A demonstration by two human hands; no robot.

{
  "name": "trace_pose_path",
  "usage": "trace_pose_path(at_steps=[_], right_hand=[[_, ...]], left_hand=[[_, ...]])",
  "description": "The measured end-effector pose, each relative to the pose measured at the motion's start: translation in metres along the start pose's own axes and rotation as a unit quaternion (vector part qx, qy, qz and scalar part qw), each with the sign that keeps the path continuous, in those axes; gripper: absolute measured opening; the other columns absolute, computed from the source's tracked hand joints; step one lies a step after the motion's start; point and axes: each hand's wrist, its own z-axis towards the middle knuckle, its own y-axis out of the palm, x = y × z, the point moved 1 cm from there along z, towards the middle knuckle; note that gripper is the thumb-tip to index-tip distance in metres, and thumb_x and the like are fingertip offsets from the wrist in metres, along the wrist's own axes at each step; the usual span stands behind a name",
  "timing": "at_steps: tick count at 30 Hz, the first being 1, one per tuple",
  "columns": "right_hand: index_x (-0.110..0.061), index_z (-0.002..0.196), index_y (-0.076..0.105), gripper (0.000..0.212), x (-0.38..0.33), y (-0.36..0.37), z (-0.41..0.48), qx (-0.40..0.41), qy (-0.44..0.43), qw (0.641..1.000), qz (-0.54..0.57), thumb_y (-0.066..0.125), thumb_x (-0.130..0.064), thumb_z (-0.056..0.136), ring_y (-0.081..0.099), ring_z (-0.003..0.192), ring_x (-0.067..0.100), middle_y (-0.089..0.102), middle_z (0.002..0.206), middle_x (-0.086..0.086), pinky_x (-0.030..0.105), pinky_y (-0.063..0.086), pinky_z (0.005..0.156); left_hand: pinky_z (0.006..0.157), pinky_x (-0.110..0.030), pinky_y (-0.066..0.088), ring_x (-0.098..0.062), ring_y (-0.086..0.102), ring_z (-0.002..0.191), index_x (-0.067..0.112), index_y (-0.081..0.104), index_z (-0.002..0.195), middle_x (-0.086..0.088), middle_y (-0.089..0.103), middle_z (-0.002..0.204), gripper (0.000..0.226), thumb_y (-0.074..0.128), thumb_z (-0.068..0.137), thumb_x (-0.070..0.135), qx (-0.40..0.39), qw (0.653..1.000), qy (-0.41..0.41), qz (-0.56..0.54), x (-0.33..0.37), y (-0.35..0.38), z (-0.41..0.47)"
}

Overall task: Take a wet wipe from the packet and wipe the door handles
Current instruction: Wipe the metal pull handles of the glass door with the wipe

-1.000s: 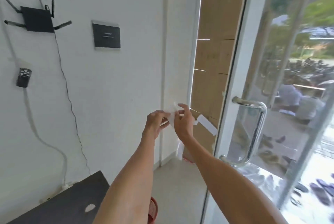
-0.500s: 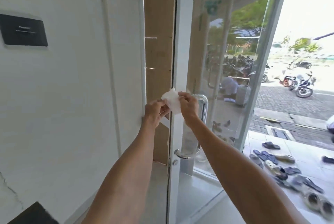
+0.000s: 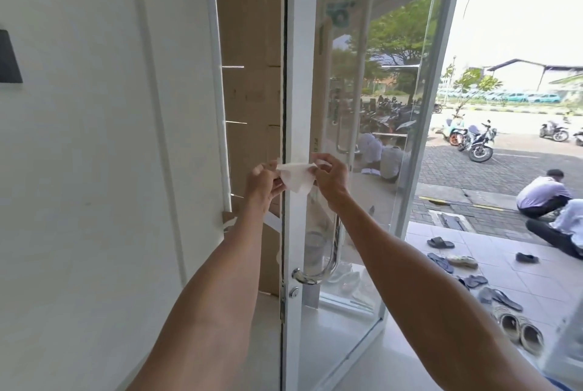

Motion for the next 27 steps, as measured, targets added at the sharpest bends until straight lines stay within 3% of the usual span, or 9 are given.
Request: trace_pose_path(at_steps=[3, 5, 9, 11, 13, 16, 21, 24, 27], right_hand=[[-0.019, 0.106, 0.069, 0.035, -0.003, 0.002, 0.004, 0.015, -0.019, 1.000, -0.010, 0.056, 0.002, 0.083, 0.064, 0.074, 0.023, 0.071, 0.086, 0.008, 0.038, 0.058, 0.068], [-0.019, 0.108, 0.068, 0.036, -0.011, 0.004, 0.008, 0.011, -0.030, 0.999, -0.026, 0.053, 0.001, 0.082, 0.062, 0.072, 0.021, 0.071, 0.090, 0.009, 0.027, 0.053, 0.060], [-0.019, 0.116, 0.066, 0.038, -0.016, 0.006, 0.015, -0.017, -0.034, 0.996, -0.080, 0.052, -0.005, 0.084, 0.061, 0.077, 0.020, 0.067, 0.097, 0.005, 0.020, 0.039, 0.052], [-0.021, 0.114, 0.066, 0.036, -0.015, 0.007, 0.020, -0.019, -0.029, 0.996, -0.088, 0.051, -0.008, 0.084, 0.062, 0.084, 0.023, 0.067, 0.104, 0.007, 0.023, 0.043, 0.056], [-0.021, 0.111, 0.067, 0.030, -0.012, 0.007, 0.026, -0.018, -0.019, 0.997, -0.076, 0.055, -0.012, 0.085, 0.063, 0.092, 0.026, 0.067, 0.110, 0.008, 0.033, 0.054, 0.069], [-0.020, 0.109, 0.065, 0.030, -0.007, 0.003, 0.031, -0.033, -0.005, 0.998, -0.055, 0.073, -0.027, 0.081, 0.065, 0.089, 0.024, 0.068, 0.097, 0.006, 0.043, 0.058, 0.078], [-0.020, 0.093, 0.064, 0.021, -0.005, -0.003, 0.043, 0.006, -0.038, 0.995, -0.090, 0.078, -0.015, 0.077, 0.067, 0.078, 0.022, 0.066, 0.081, 0.002, 0.039, 0.057, 0.073], [-0.032, 0.069, 0.055, 0.028, -0.004, -0.004, 0.053, 0.026, -0.067, 0.988, -0.136, 0.079, -0.019, 0.073, 0.069, 0.076, 0.025, 0.068, 0.074, -0.001, 0.046, 0.058, 0.074], [-0.029, 0.065, 0.058, 0.022, -0.004, -0.002, 0.061, 0.030, -0.084, 0.975, -0.202, 0.078, -0.023, 0.071, 0.068, 0.077, 0.022, 0.068, 0.069, -0.007, 0.038, 0.057, 0.074]], left_hand=[[0.073, -0.036, 0.057, -0.030, 0.061, 0.094, 0.014, 0.055, 0.096, -0.018, 0.061, 0.108, 0.021, 0.046, 0.089, -0.004, -0.011, 1.000, -0.009, -0.008, 0.000, 0.002, 0.006], [0.072, -0.037, 0.057, -0.030, 0.062, 0.092, 0.012, 0.056, 0.102, -0.019, 0.061, 0.108, 0.017, 0.051, 0.088, 0.003, -0.031, 0.999, -0.025, -0.005, 0.001, 0.004, 0.009], [0.082, -0.043, 0.057, -0.031, 0.065, 0.098, 0.014, 0.051, 0.123, -0.018, 0.065, 0.115, 0.056, 0.078, 0.076, 0.030, -0.090, 0.995, -0.047, 0.010, 0.002, 0.008, 0.014], [0.078, -0.038, 0.059, -0.027, 0.066, 0.091, 0.012, 0.052, 0.124, -0.015, 0.066, 0.109, 0.056, 0.078, 0.076, 0.022, -0.068, 0.997, -0.022, 0.010, 0.001, 0.010, 0.017], [0.067, -0.029, 0.059, -0.023, 0.067, 0.084, 0.010, 0.054, 0.120, -0.013, 0.066, 0.104, 0.047, 0.076, 0.078, 0.013, -0.015, 1.000, 0.000, 0.011, 0.001, 0.010, 0.020], [0.063, -0.026, 0.060, -0.026, 0.067, 0.091, 0.008, 0.056, 0.119, -0.015, 0.065, 0.111, 0.045, 0.075, 0.078, 0.008, 0.011, 1.000, 0.003, 0.018, 0.000, 0.007, 0.027], [0.069, -0.024, 0.058, -0.024, 0.066, 0.093, 0.005, 0.056, 0.118, -0.011, 0.062, 0.109, 0.044, 0.073, 0.079, -0.003, 0.057, 0.998, 0.029, 0.009, 0.000, 0.009, 0.037], [0.071, -0.024, 0.059, -0.021, 0.068, 0.087, 0.003, 0.059, 0.113, -0.013, 0.065, 0.104, 0.040, 0.073, 0.077, -0.005, 0.071, 0.995, 0.046, 0.047, -0.004, 0.013, 0.045], [0.076, -0.034, 0.060, -0.023, 0.069, 0.081, 0.004, 0.064, 0.102, -0.012, 0.069, 0.095, 0.032, 0.072, 0.072, -0.003, 0.087, 0.980, 0.072, 0.167, -0.013, 0.019, 0.048]])
